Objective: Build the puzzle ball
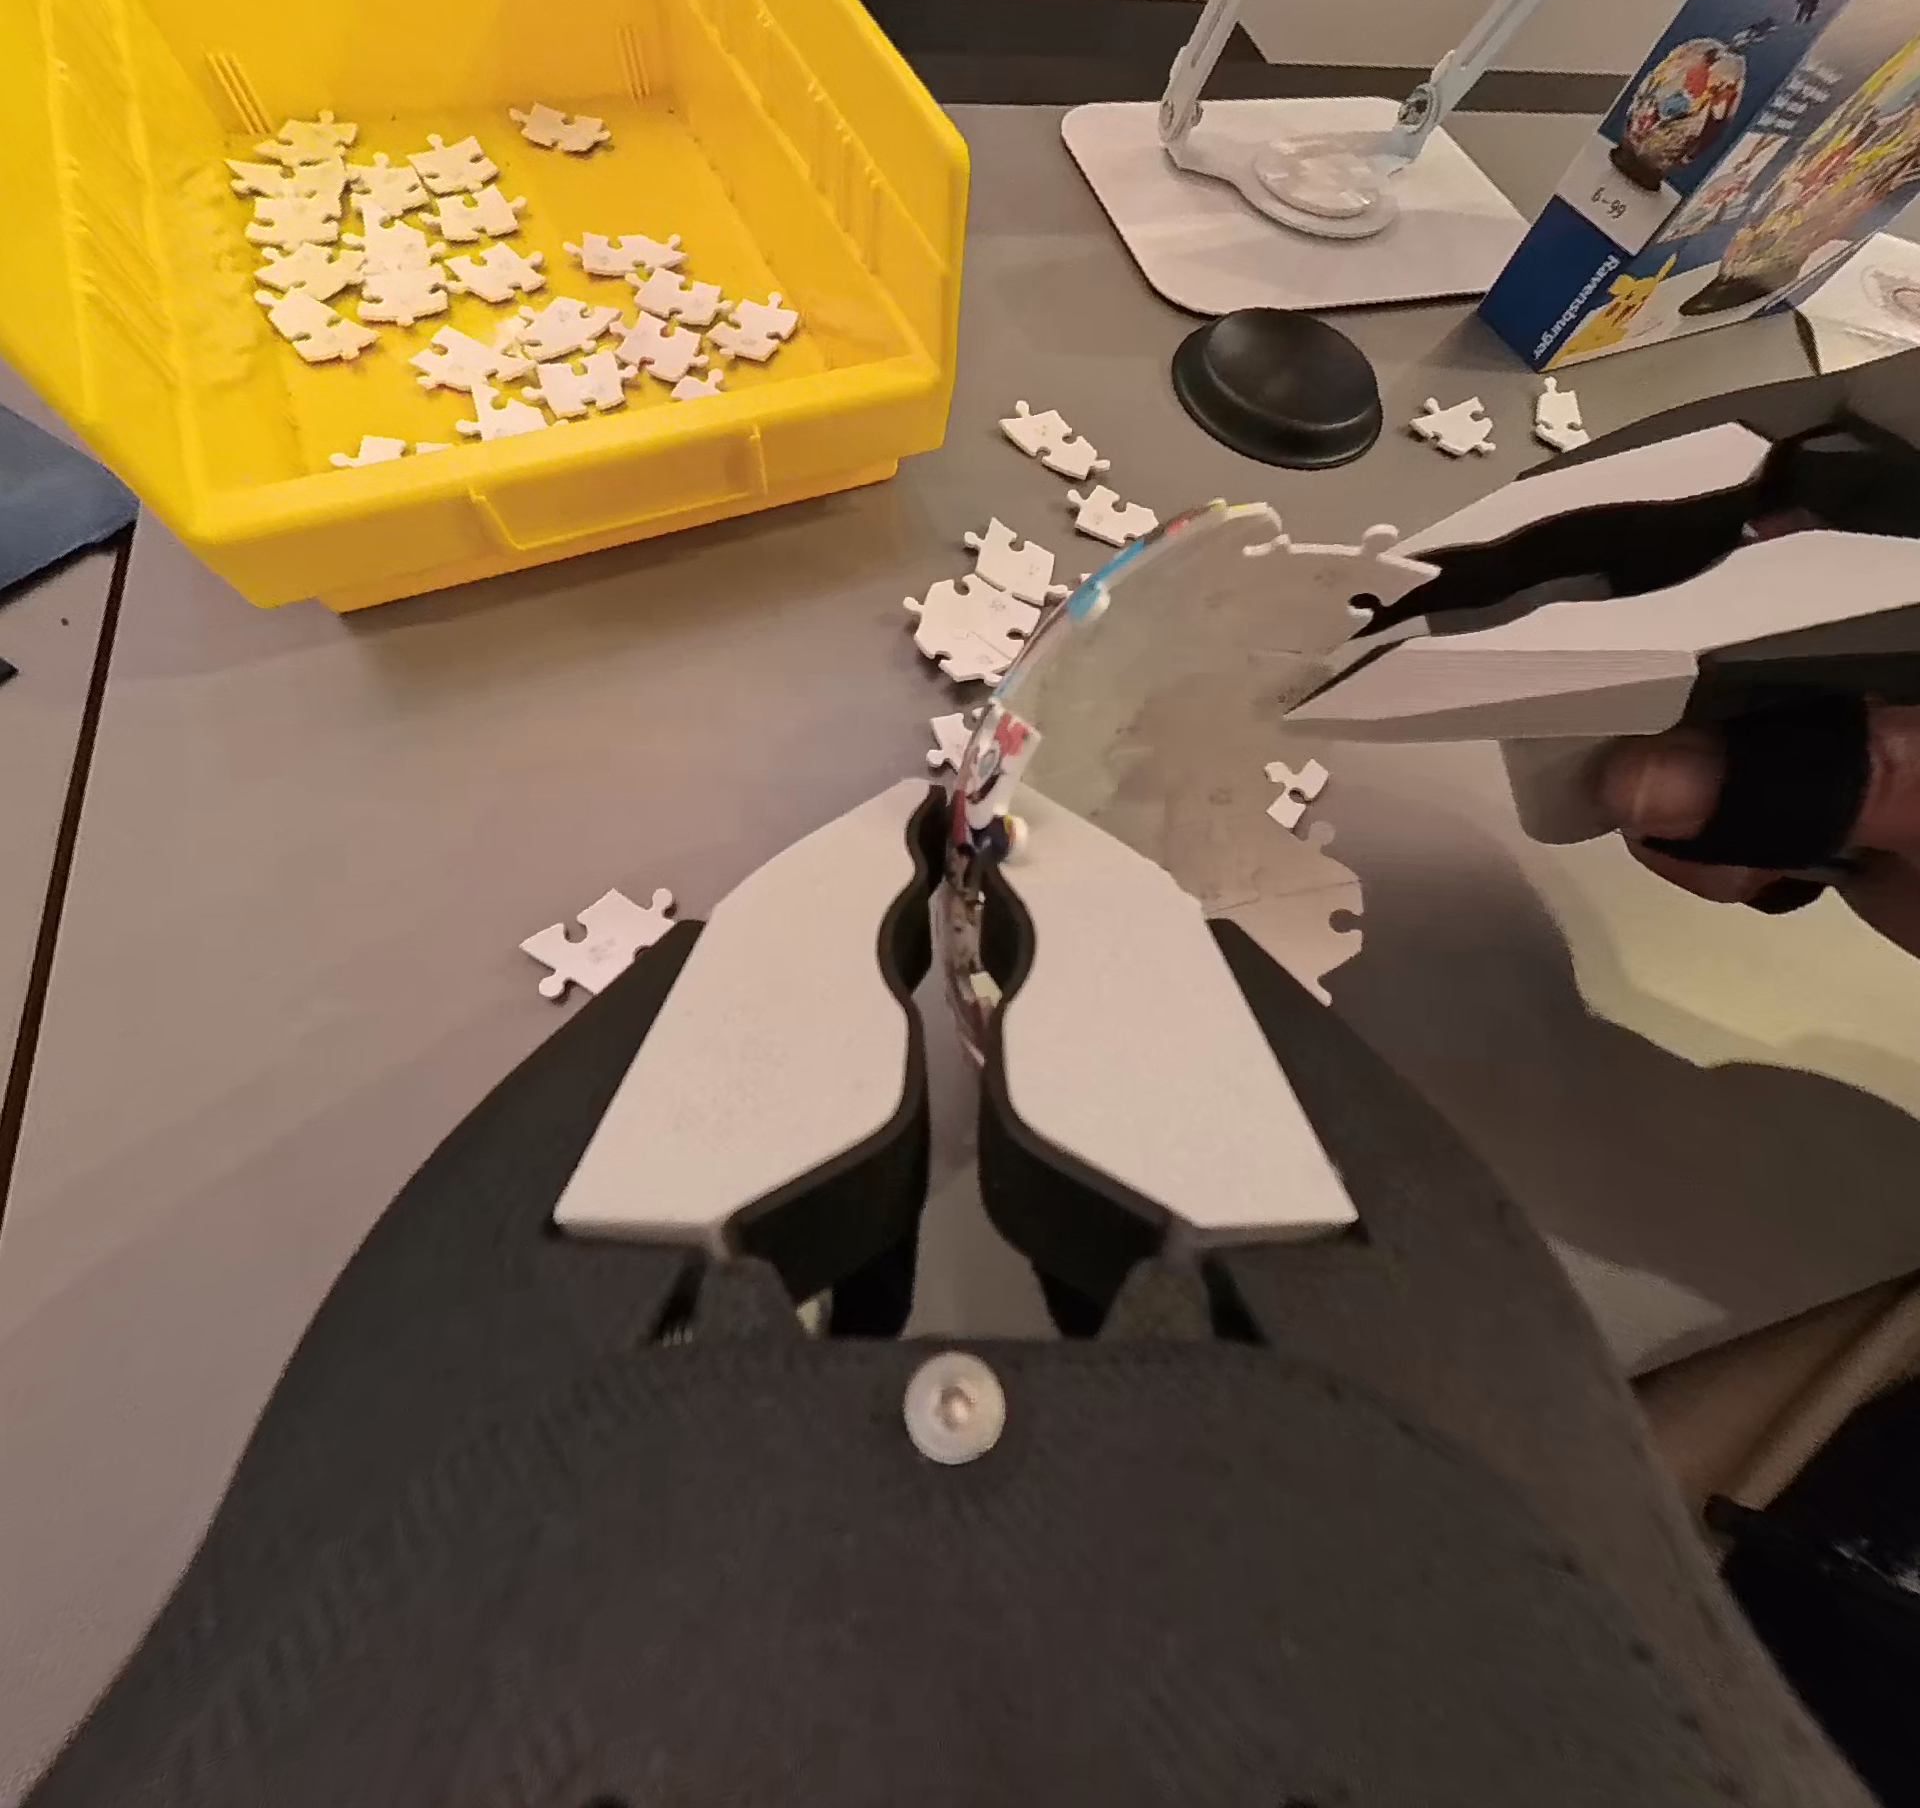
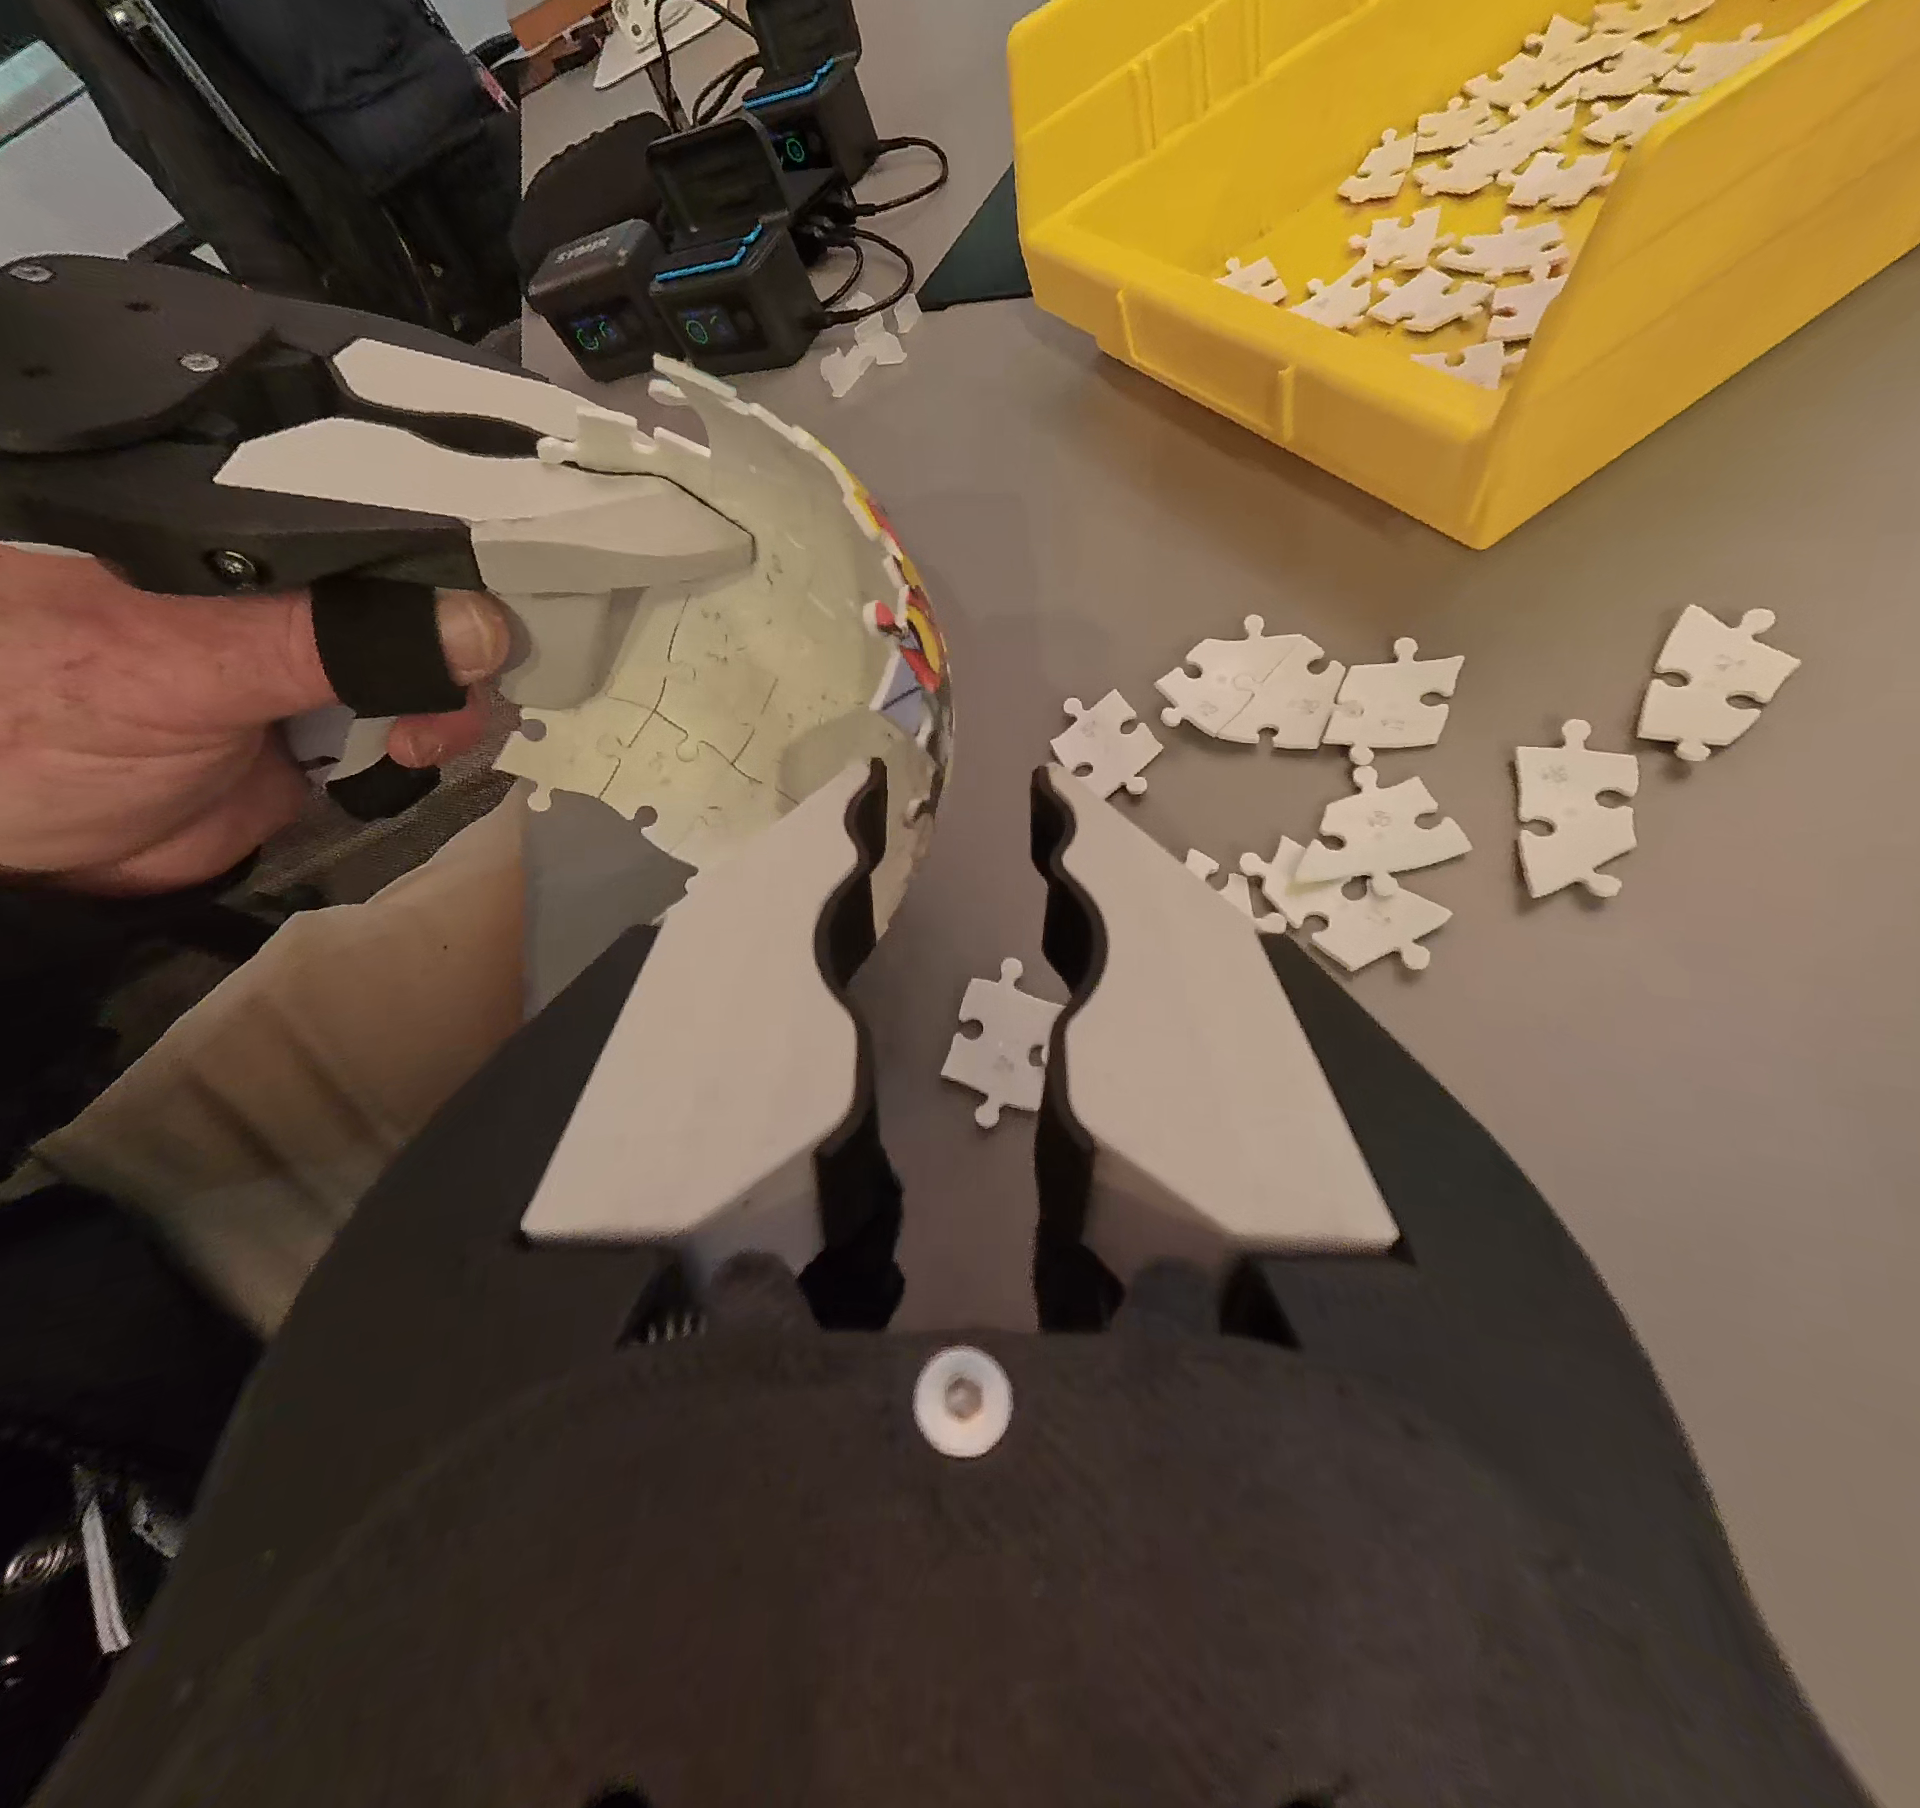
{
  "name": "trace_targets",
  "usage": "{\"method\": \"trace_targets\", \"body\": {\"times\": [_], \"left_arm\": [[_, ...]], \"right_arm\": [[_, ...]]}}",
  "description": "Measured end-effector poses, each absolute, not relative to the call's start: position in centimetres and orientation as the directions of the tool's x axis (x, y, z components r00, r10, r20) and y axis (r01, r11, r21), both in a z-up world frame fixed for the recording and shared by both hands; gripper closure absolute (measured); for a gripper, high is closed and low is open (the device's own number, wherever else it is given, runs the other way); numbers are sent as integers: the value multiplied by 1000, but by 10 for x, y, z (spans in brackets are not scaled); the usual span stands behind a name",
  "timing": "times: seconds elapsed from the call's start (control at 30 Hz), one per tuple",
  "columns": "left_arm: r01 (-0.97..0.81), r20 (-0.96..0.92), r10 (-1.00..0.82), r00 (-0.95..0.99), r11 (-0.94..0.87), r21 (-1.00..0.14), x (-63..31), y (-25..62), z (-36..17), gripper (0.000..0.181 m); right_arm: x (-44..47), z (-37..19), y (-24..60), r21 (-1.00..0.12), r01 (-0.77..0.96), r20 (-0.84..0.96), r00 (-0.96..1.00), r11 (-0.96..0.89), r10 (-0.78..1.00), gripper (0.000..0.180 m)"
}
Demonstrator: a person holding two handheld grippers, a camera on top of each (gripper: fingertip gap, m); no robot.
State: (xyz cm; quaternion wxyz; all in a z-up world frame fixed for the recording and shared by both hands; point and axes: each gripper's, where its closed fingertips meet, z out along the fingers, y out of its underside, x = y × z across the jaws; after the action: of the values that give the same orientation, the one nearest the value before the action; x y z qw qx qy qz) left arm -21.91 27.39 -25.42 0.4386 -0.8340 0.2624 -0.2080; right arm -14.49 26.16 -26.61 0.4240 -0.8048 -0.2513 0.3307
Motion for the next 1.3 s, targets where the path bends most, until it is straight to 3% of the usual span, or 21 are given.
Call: {"method": "trace_targets", "body": {"times": [0.37,0.57,0.97,1.2,1.3], "left_arm": [[-117,270,-567,778,-553,-825,-230,279,-260,177],[-94,288,-559,777,-556,-825,-228,278,-260,177],[-77,301,-558,773,-554,-829,-223,276,-259,177],[-72,302,-553,777,-554,-830,-224,276,-259,176],[-53,319,-545,775,-560,-827,-225,277,-260,177]], "right_arm": [[-149,-271,259,-840,141,-324,646,-525,691,151],[-155,-261,268,-872,124,-275,676,-474,684,167],[-156,-258,273,-888,156,-208,701,-432,682,180],[-155,-259,274,-893,186,-162,717,-410,678,179],[-156,-256,275,-895,163,-181,718,-416,672,165]]}}
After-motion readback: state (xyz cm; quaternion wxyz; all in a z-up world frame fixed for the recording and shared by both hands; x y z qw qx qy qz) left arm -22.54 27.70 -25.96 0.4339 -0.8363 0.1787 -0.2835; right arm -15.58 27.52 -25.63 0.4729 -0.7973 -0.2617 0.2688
